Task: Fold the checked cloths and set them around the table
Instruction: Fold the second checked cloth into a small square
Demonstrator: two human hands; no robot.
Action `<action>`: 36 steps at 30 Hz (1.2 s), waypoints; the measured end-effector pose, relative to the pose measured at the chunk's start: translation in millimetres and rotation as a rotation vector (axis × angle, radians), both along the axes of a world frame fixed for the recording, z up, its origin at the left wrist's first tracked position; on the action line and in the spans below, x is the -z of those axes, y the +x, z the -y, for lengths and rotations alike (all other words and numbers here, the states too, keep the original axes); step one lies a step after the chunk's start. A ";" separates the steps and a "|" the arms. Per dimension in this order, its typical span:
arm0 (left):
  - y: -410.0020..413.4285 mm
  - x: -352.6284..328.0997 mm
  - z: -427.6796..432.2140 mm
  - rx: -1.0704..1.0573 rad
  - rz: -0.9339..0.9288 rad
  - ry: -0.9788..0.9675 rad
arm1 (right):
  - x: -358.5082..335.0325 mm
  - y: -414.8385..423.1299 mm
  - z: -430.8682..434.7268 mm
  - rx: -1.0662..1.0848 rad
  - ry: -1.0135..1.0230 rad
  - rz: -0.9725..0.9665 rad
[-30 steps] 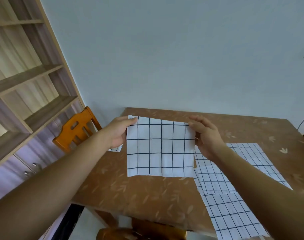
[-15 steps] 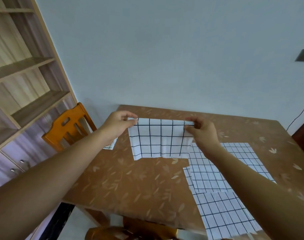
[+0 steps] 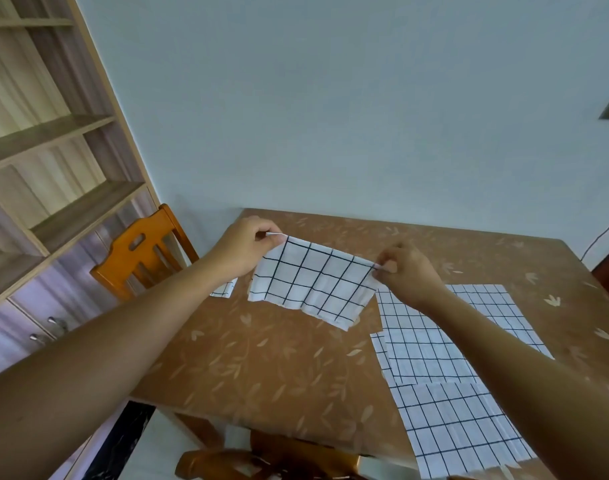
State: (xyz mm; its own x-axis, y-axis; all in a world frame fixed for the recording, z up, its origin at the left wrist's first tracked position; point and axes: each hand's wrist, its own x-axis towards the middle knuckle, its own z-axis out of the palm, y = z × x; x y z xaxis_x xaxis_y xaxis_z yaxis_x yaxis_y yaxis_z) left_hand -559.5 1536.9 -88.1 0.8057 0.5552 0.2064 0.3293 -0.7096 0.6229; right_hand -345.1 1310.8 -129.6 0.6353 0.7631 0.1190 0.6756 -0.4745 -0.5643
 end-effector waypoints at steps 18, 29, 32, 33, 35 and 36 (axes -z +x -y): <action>-25.3 -3.5 8.6 0.049 0.051 -0.632 | -32.7 -29.9 -20.2 -0.263 0.416 -0.834; -12.7 34.4 33.3 0.020 0.253 -1.000 | -21.5 -31.5 -20.2 -0.115 0.613 -1.172; -10.1 36.0 32.4 -0.062 0.293 -0.949 | -17.8 -30.2 -15.5 -0.134 0.561 -1.160; -9.9 35.4 30.9 -0.092 0.302 -0.952 | -16.4 -30.4 -13.3 -0.152 0.514 -1.125; -11.5 32.7 29.1 -0.115 0.287 -0.954 | -13.2 -31.4 -9.2 -0.162 0.439 -1.048; -12.4 31.2 29.4 -0.112 0.261 -0.945 | -11.4 -31.9 -7.5 -0.160 0.415 -1.012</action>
